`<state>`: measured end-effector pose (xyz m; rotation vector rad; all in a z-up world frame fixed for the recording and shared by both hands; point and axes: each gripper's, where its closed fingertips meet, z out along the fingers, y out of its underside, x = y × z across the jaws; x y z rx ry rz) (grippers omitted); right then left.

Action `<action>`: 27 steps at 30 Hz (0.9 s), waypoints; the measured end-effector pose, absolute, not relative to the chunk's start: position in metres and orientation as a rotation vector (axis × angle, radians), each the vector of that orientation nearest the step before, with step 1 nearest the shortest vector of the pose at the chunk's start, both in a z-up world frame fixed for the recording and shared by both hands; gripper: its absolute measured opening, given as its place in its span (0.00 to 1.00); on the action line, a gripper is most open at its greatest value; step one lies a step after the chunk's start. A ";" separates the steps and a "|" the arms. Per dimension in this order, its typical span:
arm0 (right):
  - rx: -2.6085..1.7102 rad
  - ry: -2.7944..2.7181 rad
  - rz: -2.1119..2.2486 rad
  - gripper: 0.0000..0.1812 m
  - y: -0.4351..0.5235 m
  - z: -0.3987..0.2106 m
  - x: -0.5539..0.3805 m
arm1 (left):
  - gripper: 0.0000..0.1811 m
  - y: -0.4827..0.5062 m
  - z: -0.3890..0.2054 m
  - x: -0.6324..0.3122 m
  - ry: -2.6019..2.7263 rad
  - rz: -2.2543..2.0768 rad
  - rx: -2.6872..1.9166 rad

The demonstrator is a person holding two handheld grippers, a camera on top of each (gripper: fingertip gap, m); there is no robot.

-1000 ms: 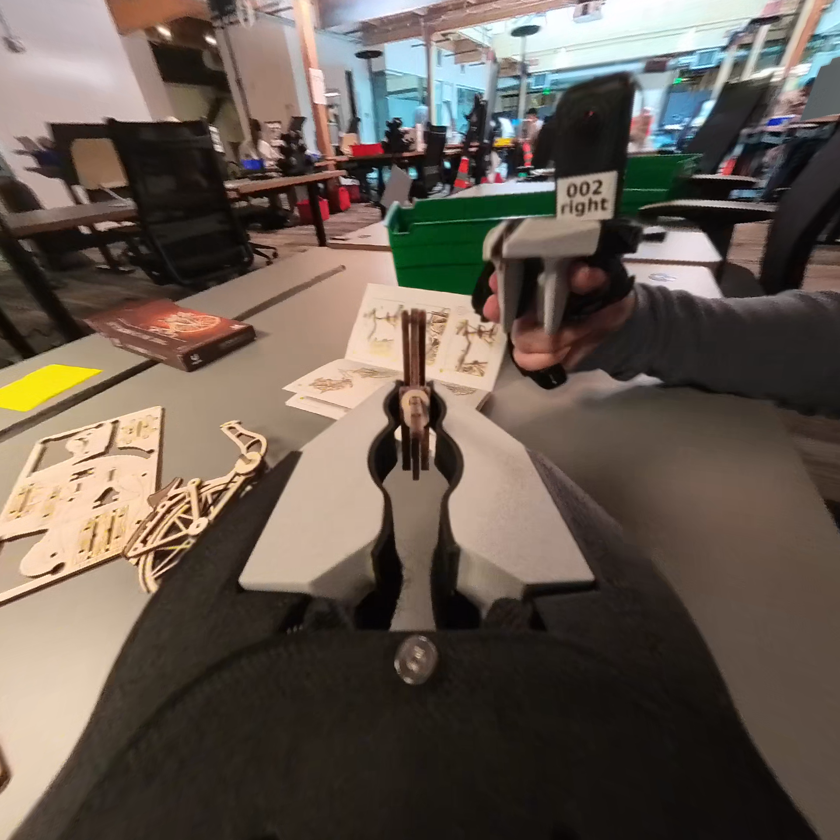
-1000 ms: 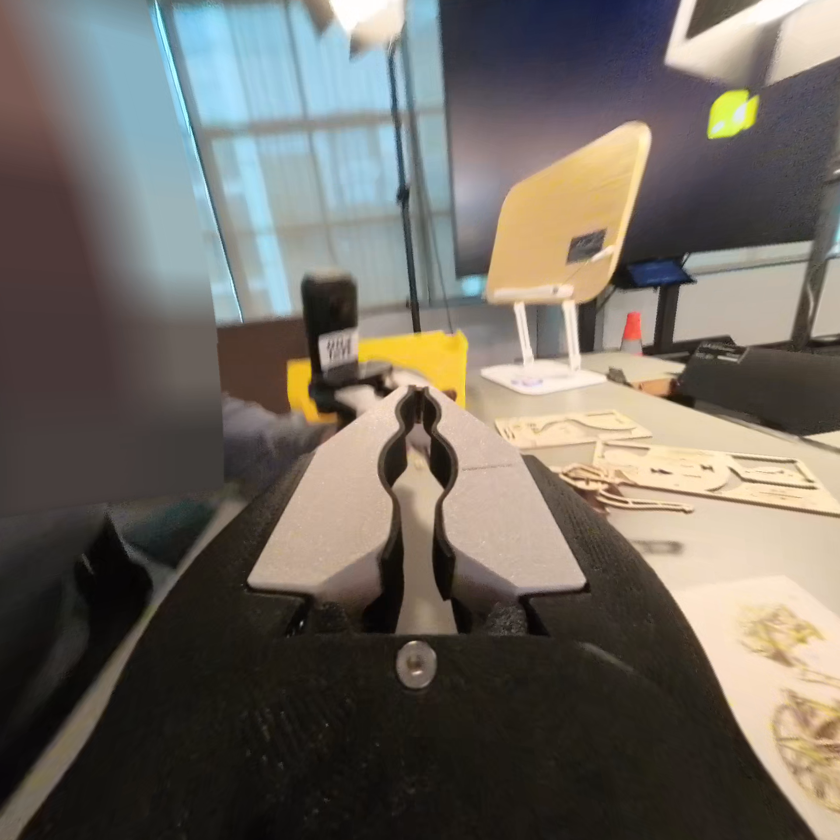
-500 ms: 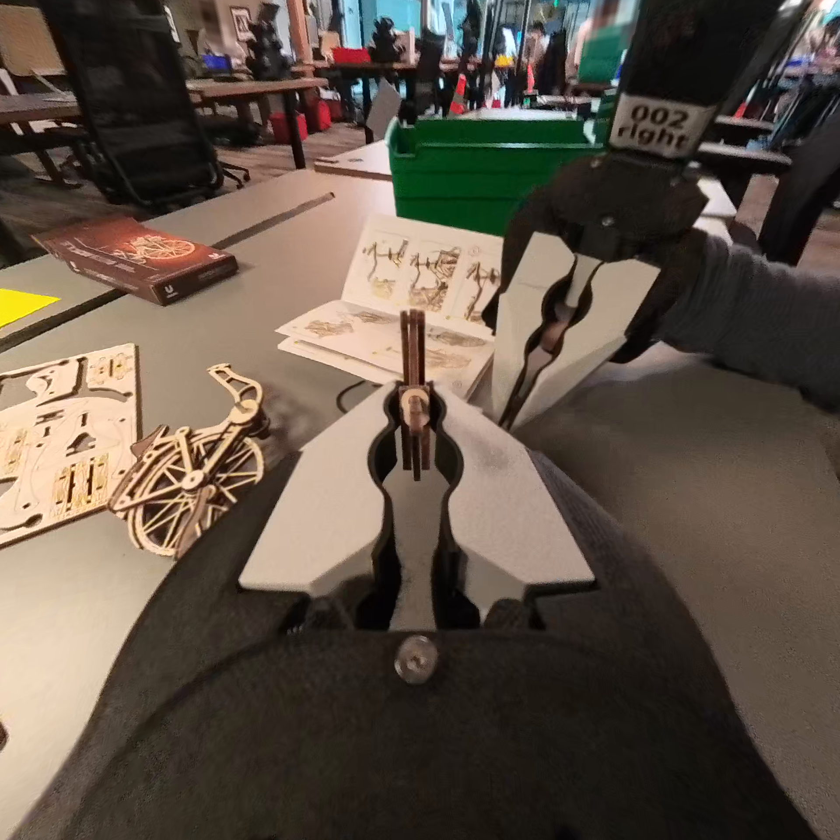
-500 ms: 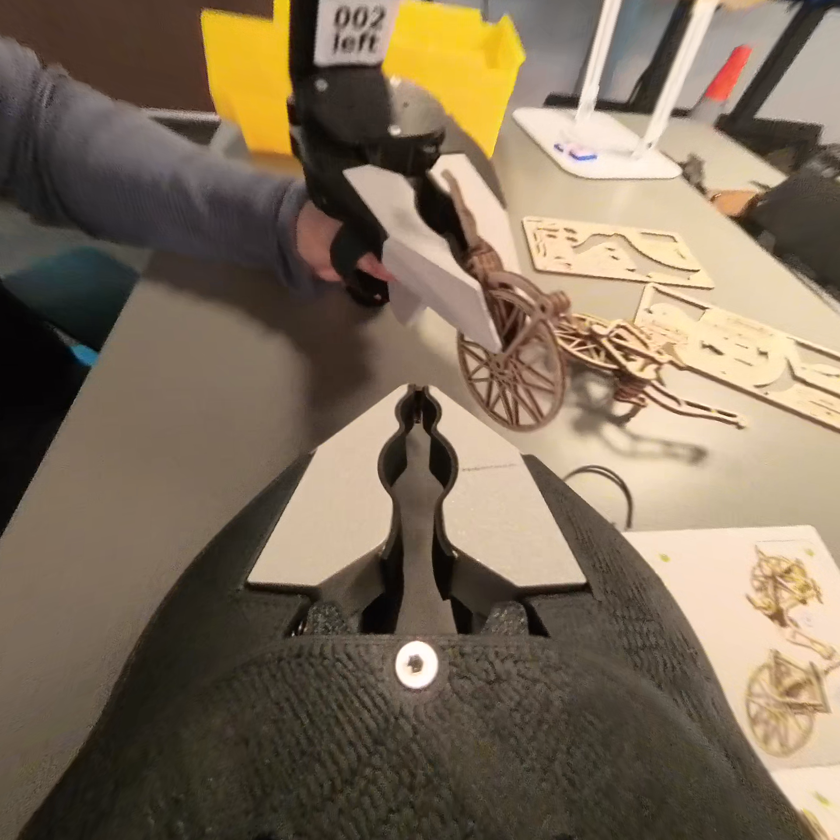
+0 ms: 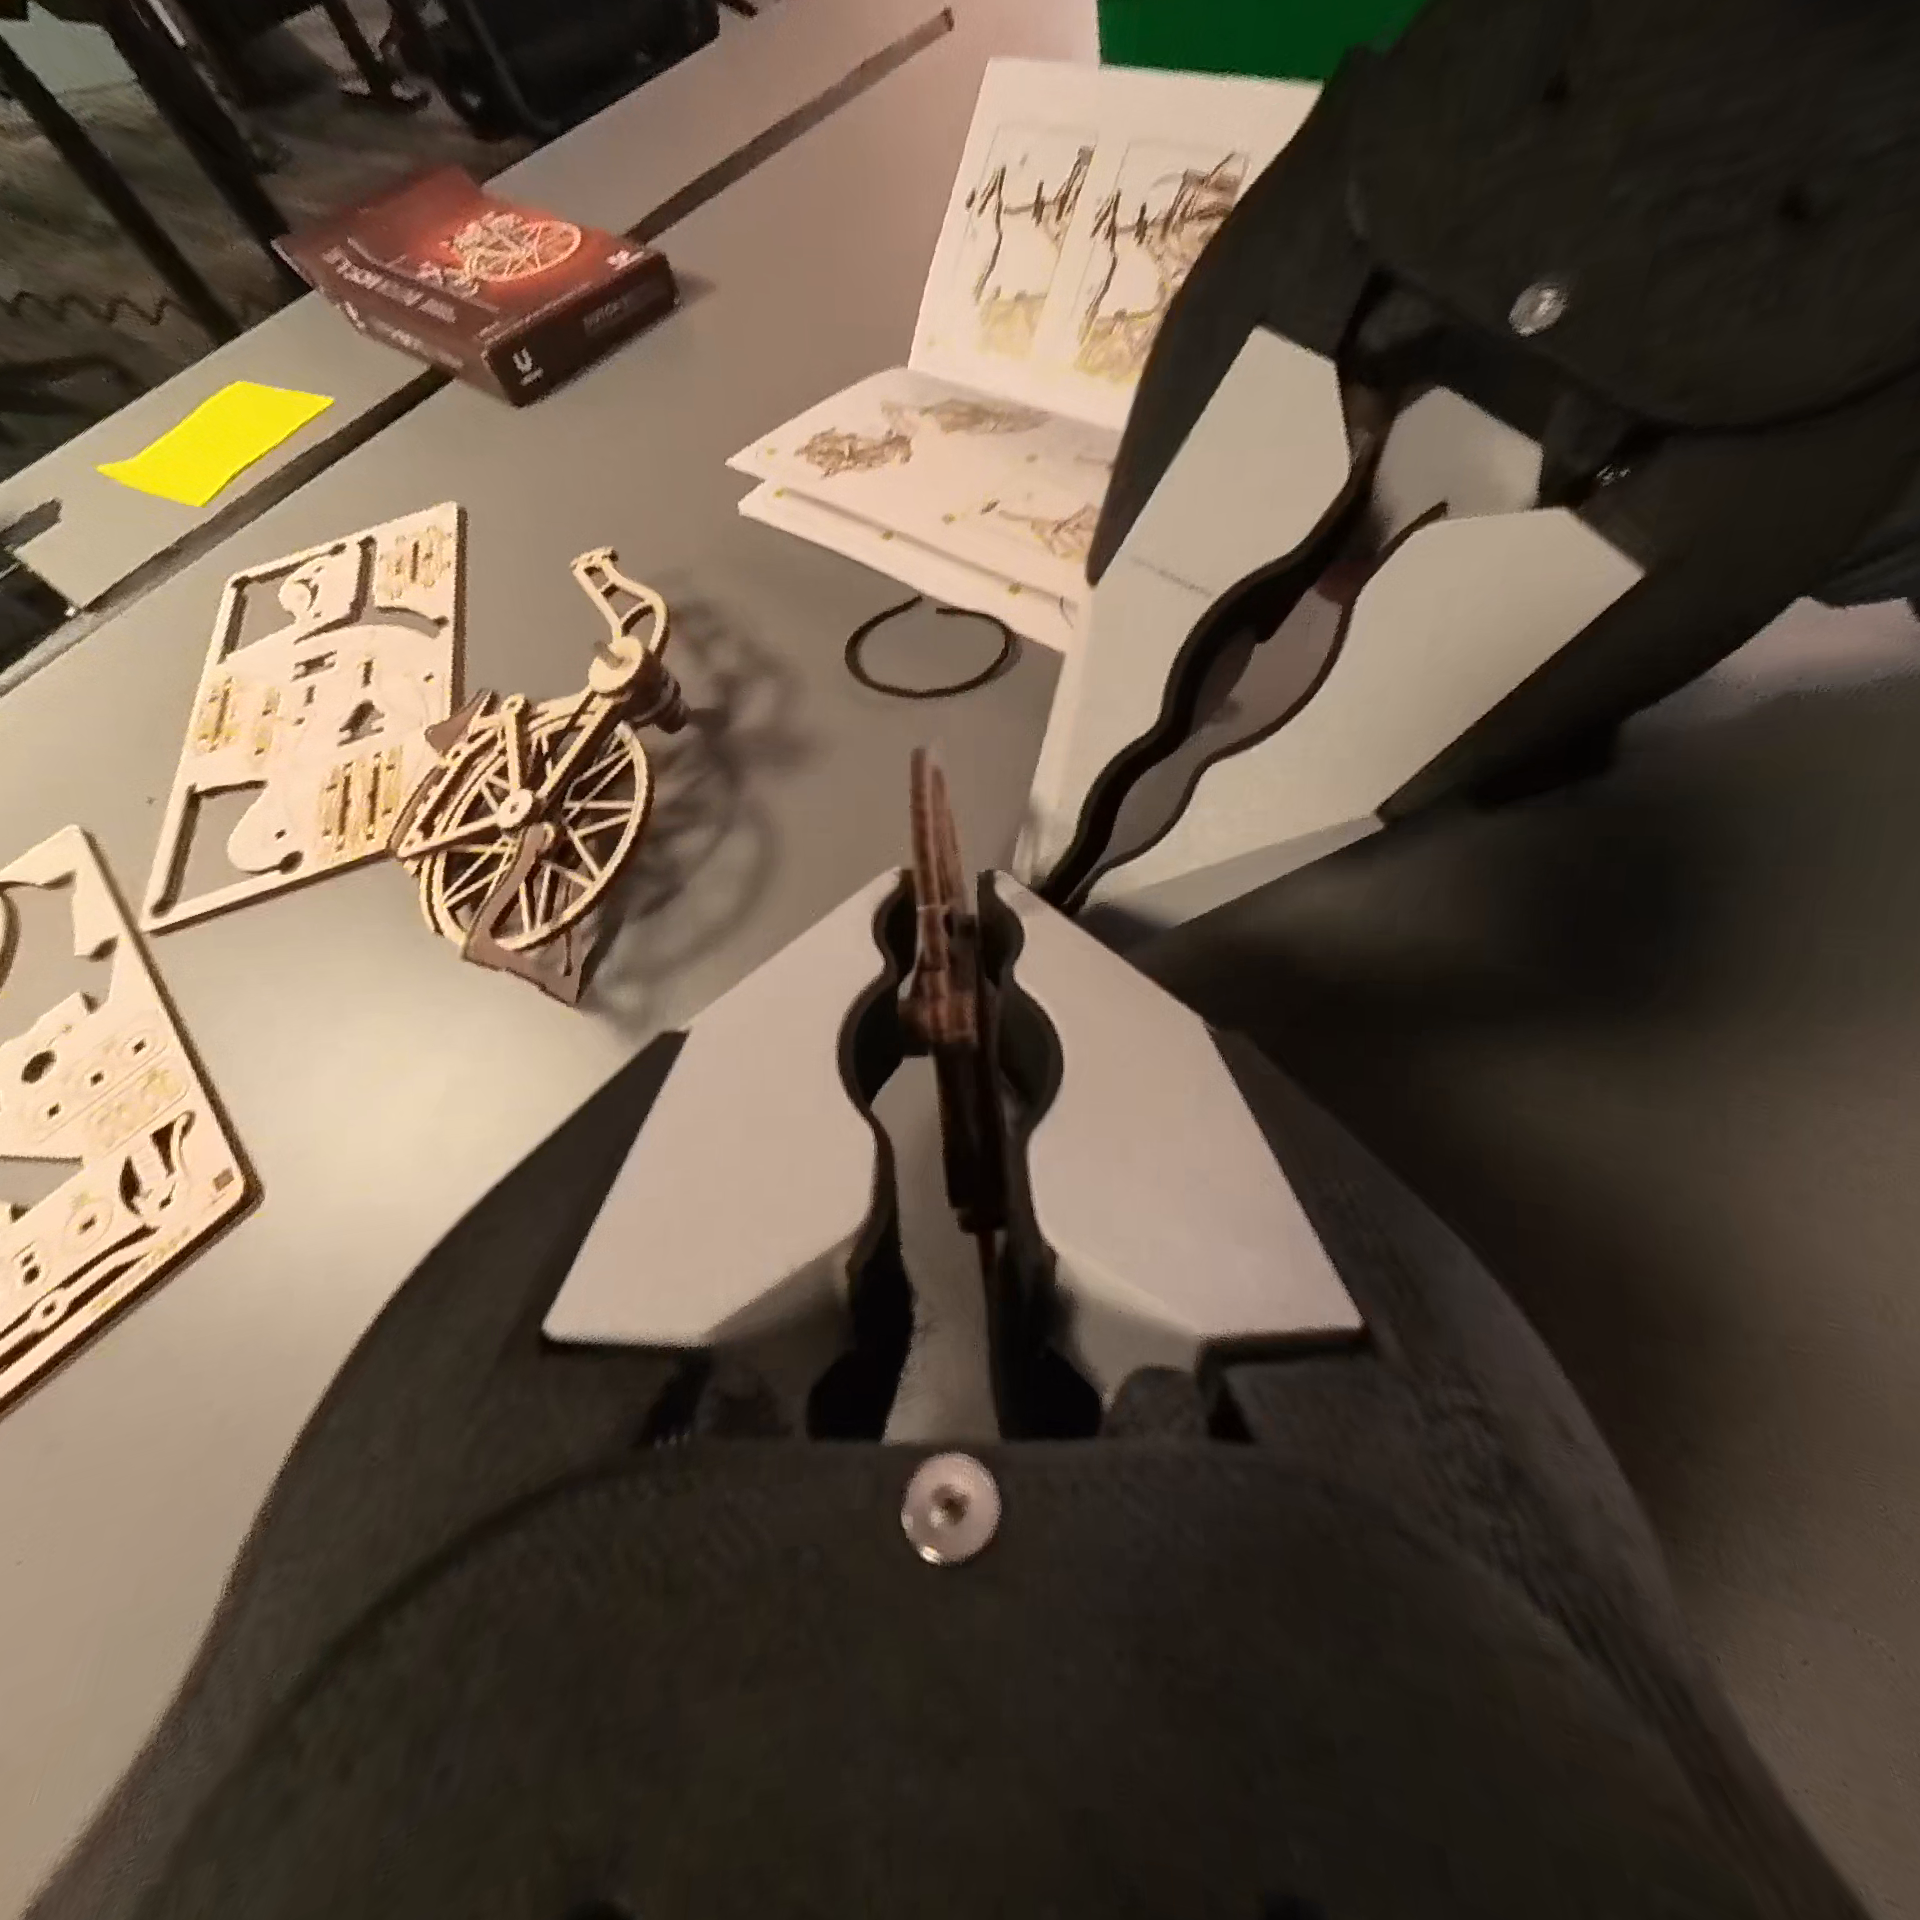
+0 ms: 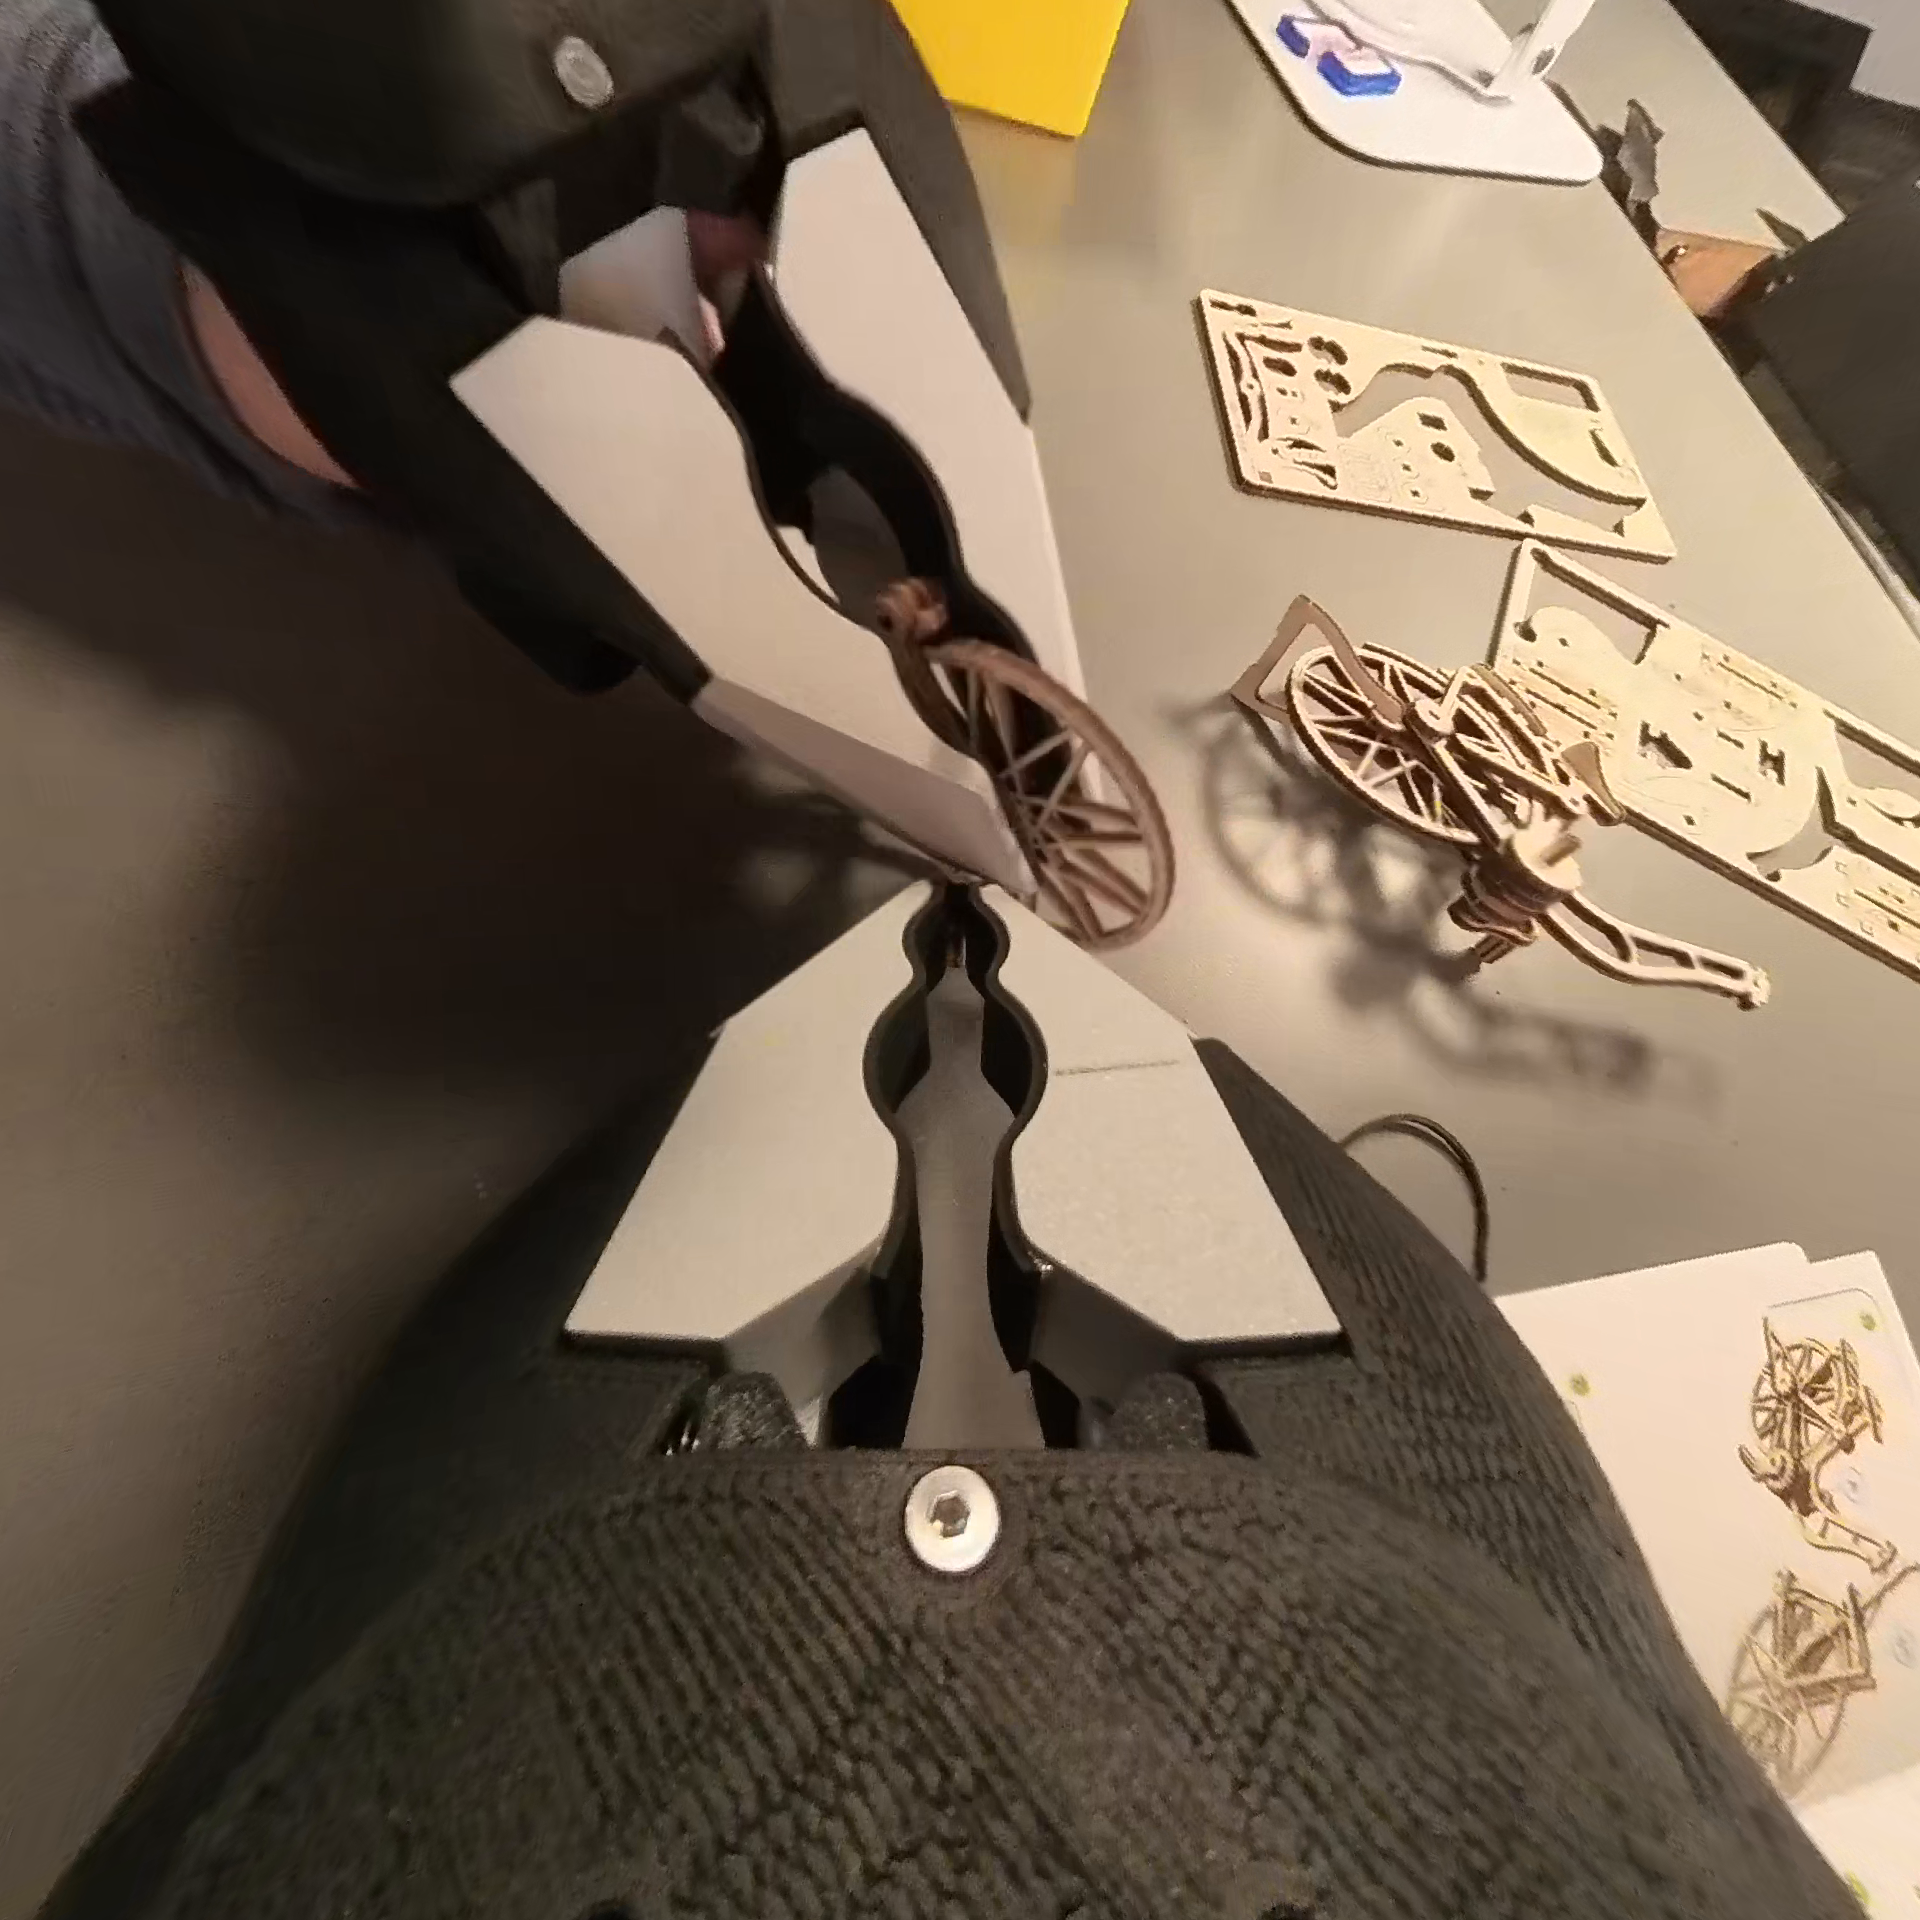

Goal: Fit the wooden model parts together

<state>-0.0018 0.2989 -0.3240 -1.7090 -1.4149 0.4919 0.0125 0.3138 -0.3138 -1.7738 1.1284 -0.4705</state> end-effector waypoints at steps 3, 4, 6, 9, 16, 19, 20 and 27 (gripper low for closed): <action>-1.715 -1.431 0.473 0.00 0.298 -0.329 -0.005 | 0.06 0.313 -0.321 0.008 1.135 -0.416 -1.814; -1.719 -1.444 0.465 0.00 0.297 -0.332 -0.006 | 0.07 0.313 -0.323 0.006 1.134 -0.409 -1.833; -1.722 -1.464 0.446 0.00 0.295 -0.337 -0.005 | 0.14 0.311 -0.324 0.001 1.108 -0.406 -1.860; -1.714 -1.460 0.442 0.00 0.295 -0.336 -0.005 | 0.27 0.299 -0.323 -0.013 1.035 -0.450 -1.905; -1.703 -1.424 0.502 0.00 0.293 -0.329 -0.005 | 0.23 0.267 -0.336 -0.048 0.916 -0.465 -2.070; -1.695 -1.431 0.513 0.00 0.288 -0.329 -0.005 | 0.18 0.266 -0.341 -0.051 0.905 -0.469 -2.117; -1.690 -1.428 0.525 0.00 0.285 -0.328 -0.005 | 0.16 0.265 -0.342 -0.051 0.909 -0.475 -2.119; -1.711 -1.119 0.890 0.00 0.269 -0.292 -0.025 | 0.09 0.263 -0.344 -0.049 0.963 -0.454 -2.109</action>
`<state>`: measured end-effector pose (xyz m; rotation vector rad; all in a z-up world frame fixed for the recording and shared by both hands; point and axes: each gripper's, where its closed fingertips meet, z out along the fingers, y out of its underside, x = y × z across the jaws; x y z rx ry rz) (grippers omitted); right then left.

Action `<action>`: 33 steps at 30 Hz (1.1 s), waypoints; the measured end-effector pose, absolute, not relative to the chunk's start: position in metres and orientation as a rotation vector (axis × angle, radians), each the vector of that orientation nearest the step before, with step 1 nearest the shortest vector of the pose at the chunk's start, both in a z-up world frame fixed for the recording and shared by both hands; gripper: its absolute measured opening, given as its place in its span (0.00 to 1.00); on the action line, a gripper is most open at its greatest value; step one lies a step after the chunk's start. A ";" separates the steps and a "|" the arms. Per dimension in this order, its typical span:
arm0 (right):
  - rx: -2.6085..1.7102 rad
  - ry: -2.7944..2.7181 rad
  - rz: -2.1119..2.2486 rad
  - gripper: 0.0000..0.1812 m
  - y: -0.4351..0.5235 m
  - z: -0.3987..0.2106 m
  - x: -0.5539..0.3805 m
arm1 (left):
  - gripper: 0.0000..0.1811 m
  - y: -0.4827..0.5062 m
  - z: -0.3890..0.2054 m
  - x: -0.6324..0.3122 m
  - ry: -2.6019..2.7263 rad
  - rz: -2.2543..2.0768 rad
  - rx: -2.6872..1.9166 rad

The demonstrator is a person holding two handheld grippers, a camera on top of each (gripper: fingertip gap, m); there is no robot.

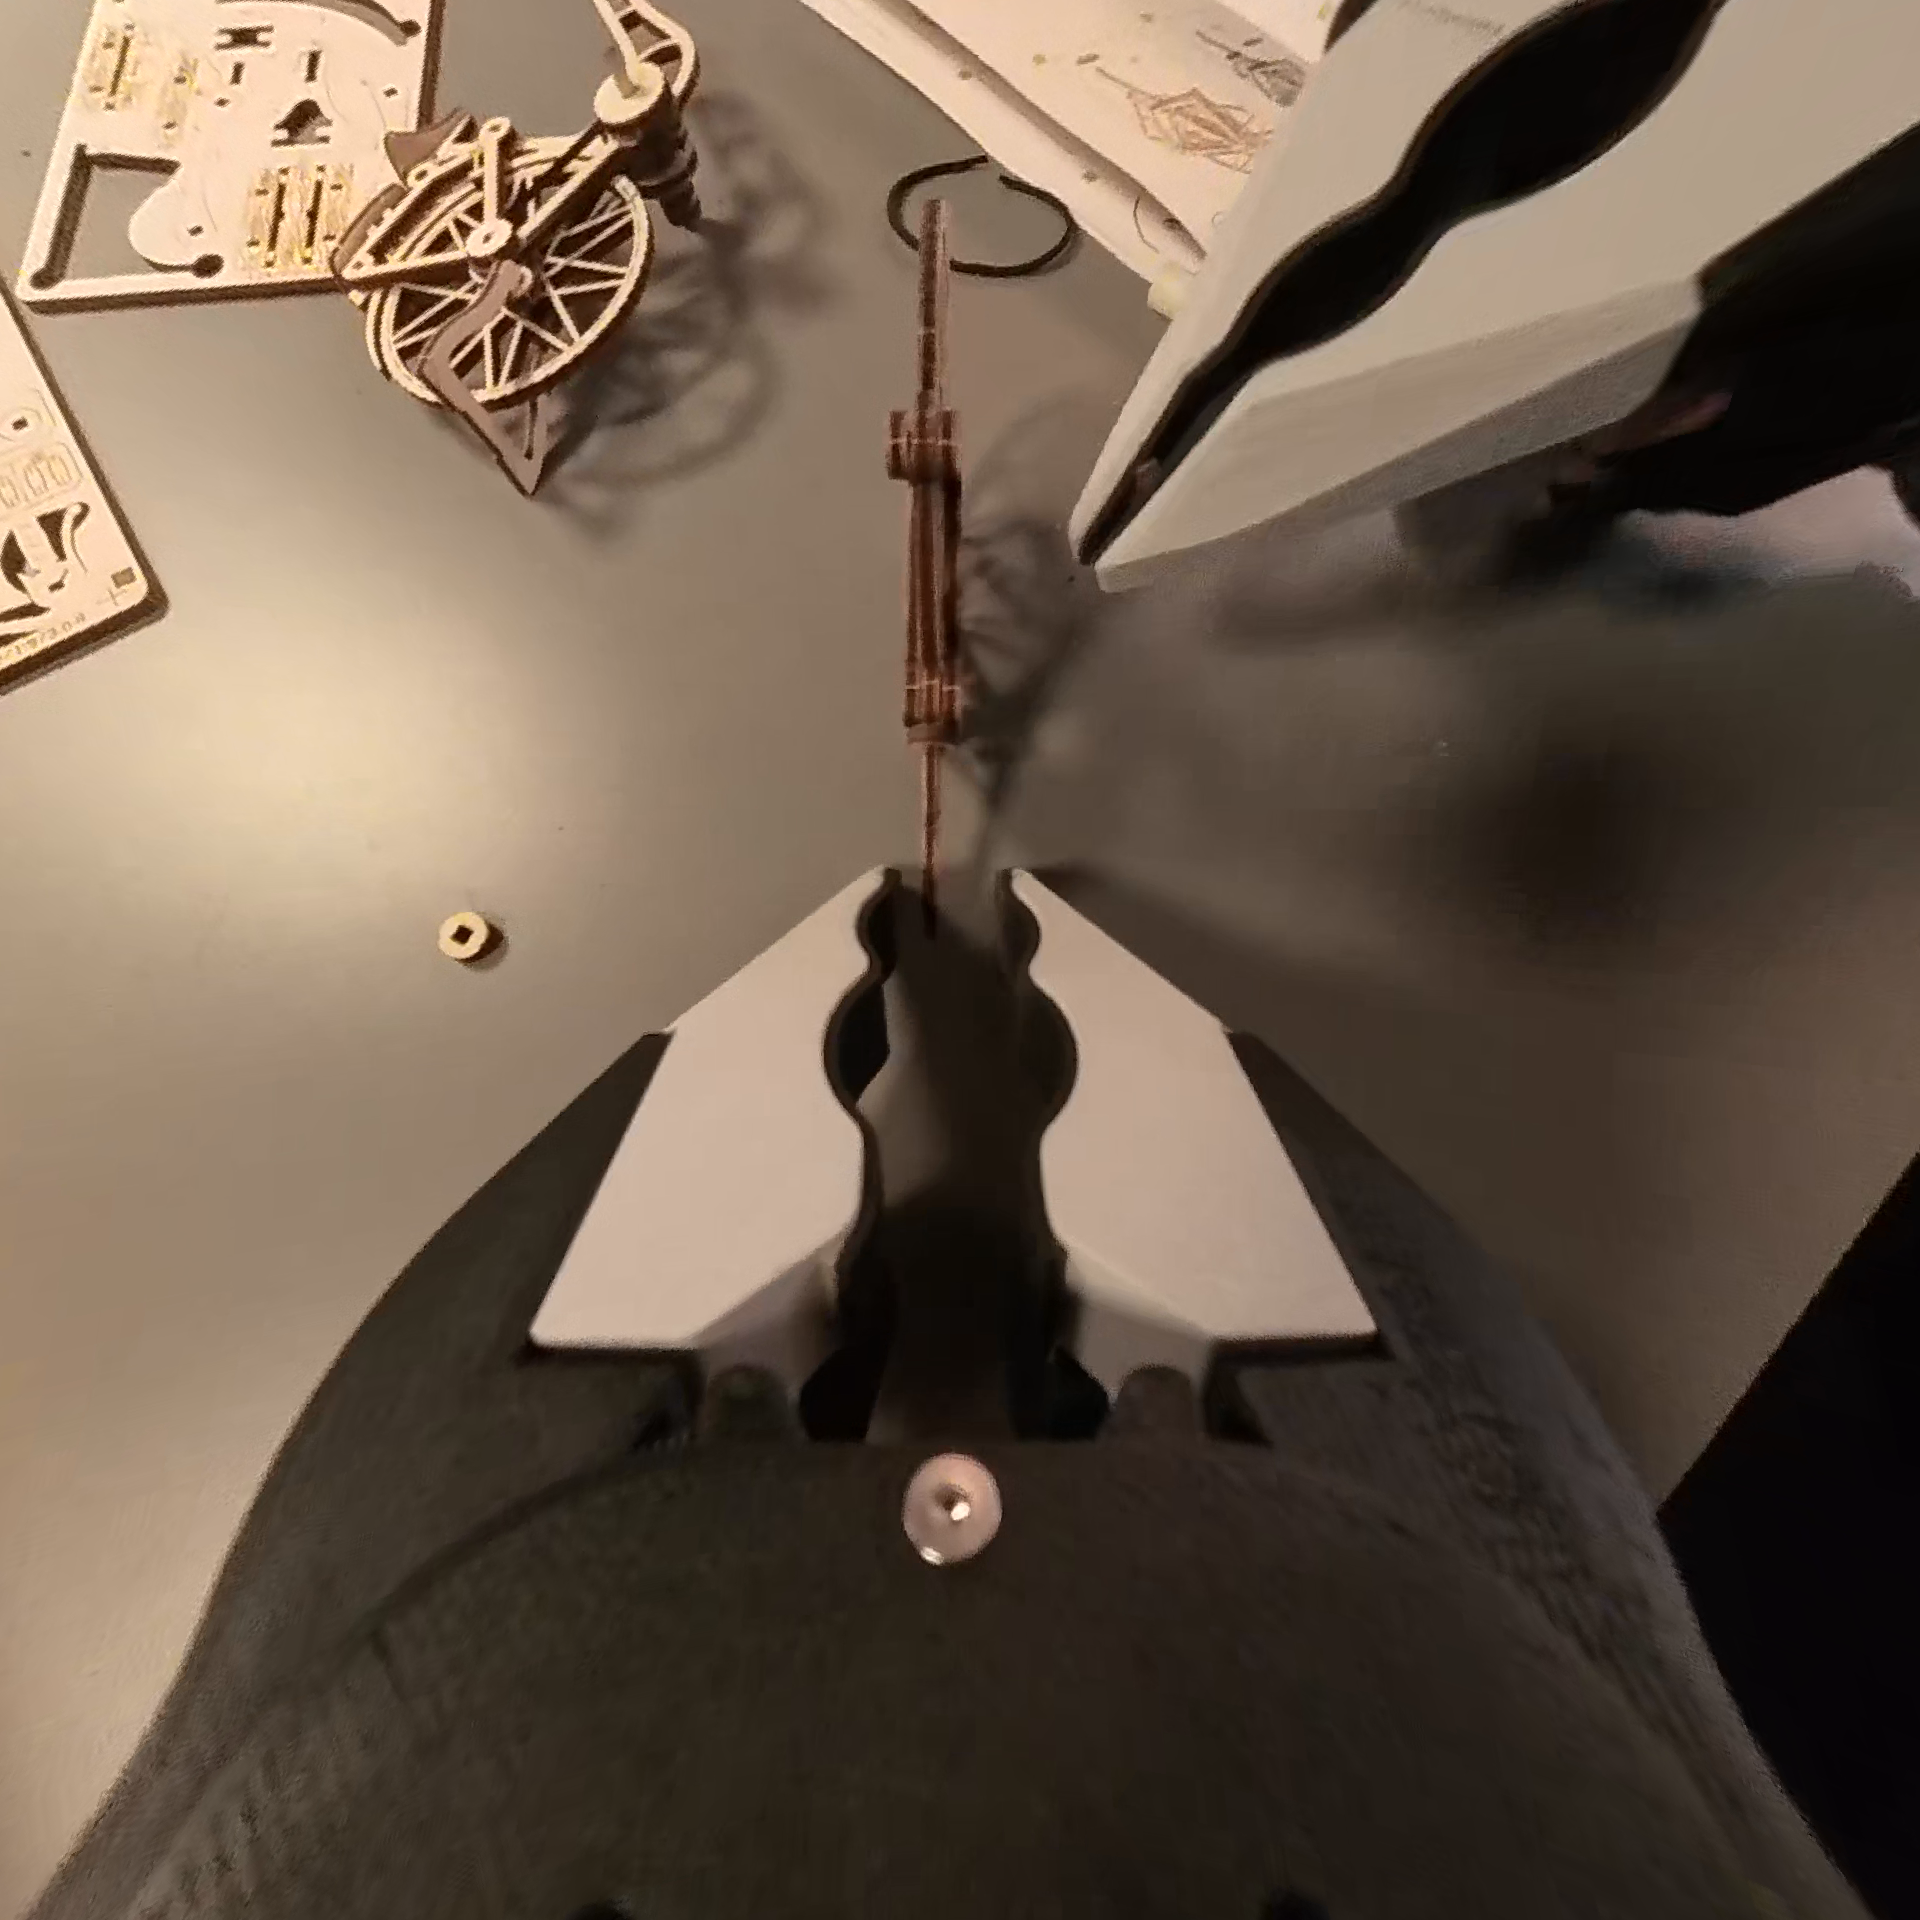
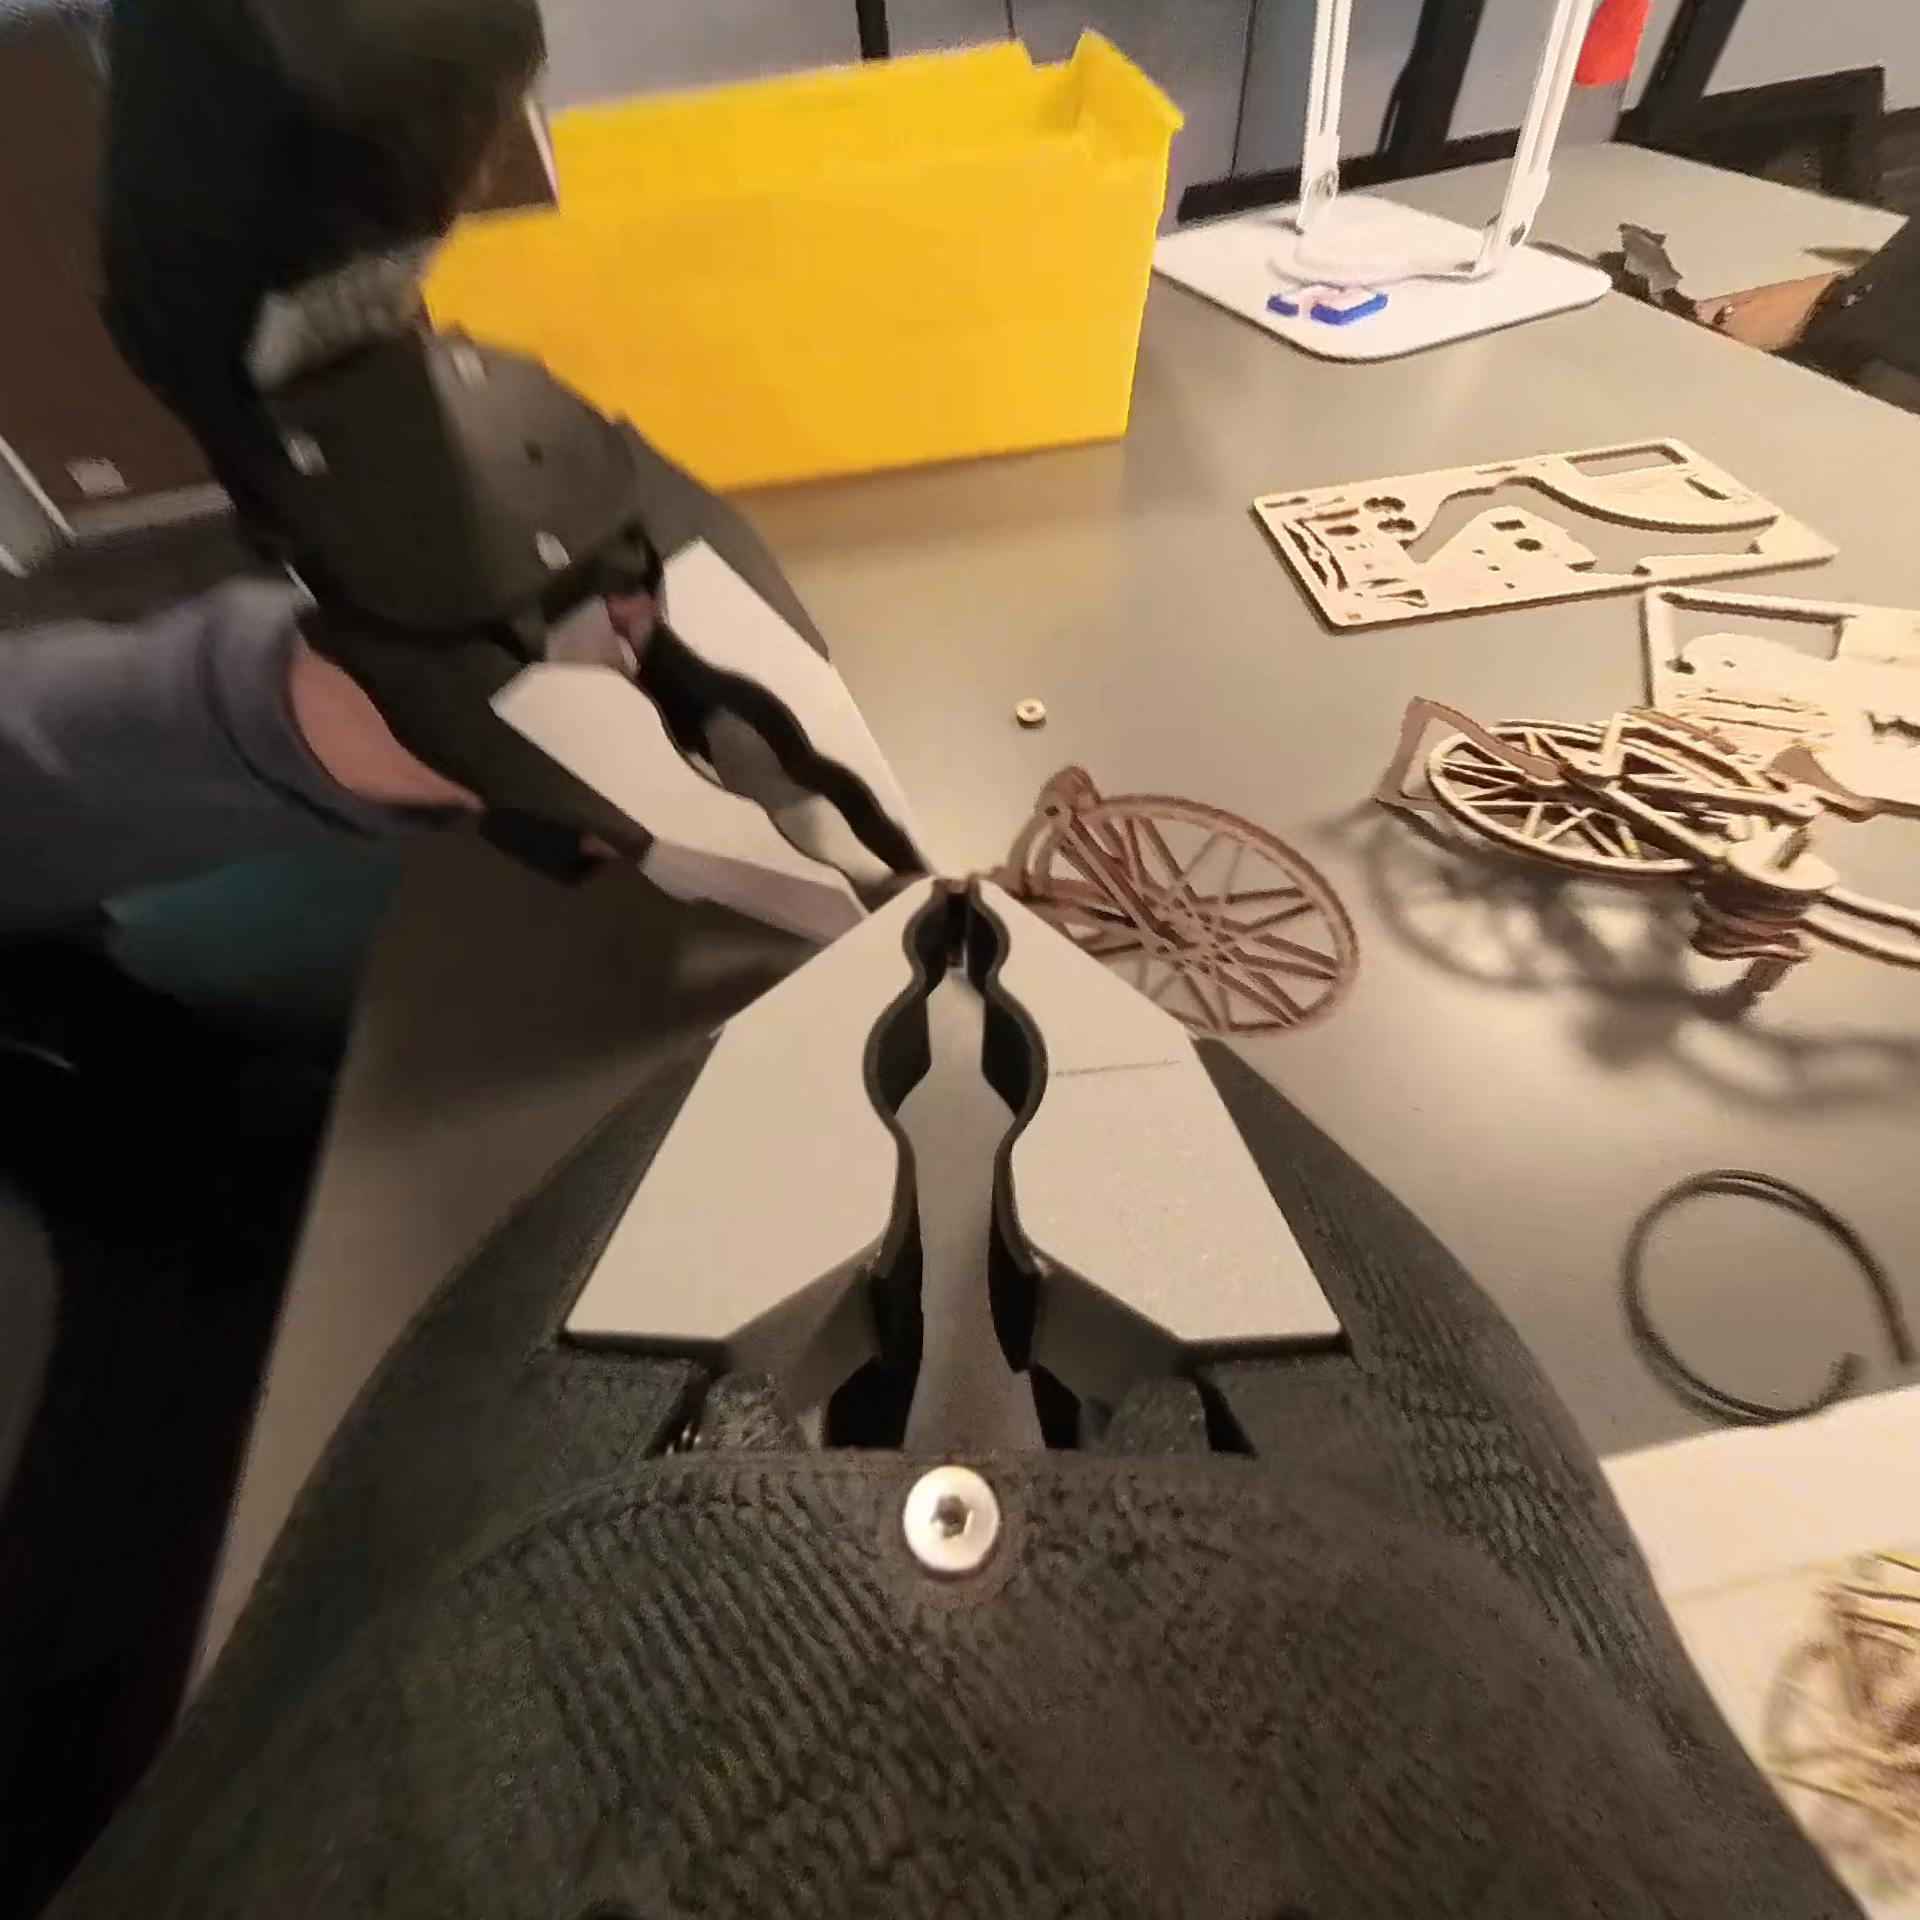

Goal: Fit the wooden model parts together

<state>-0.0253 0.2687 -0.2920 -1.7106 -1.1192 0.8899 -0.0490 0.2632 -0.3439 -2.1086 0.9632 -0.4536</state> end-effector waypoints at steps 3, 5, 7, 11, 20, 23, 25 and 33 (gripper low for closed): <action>-1.736 -0.980 1.012 0.00 0.266 -0.285 -0.035 | 0.04 0.264 -0.344 -0.049 0.955 -0.455 -2.113; -1.730 -0.912 1.047 0.00 0.265 -0.280 -0.037 | 0.01 0.264 -0.344 -0.048 0.958 -0.448 -2.112; -1.723 -0.859 1.042 0.00 0.266 -0.277 -0.036 | 0.01 0.263 -0.344 -0.047 0.962 -0.455 -2.110; -1.695 -0.766 1.010 0.00 0.267 -0.269 -0.029 | 0.00 0.256 -0.333 -0.037 0.923 -0.571 -2.088; -1.577 -0.465 1.029 0.00 0.261 -0.247 -0.007 | 0.00 0.252 -0.302 -0.008 0.756 -0.678 -2.008; -1.567 -0.423 1.040 0.00 0.263 -0.247 0.001 | 0.00 0.252 -0.296 0.002 0.762 -0.657 -1.997; -1.580 -0.411 1.072 0.00 0.265 -0.248 0.003 | 0.00 0.250 -0.291 0.010 0.768 -0.676 -1.997; -1.552 -0.422 1.013 0.00 0.267 -0.245 0.012 | 0.00 0.250 -0.280 0.020 0.779 -0.680 -1.996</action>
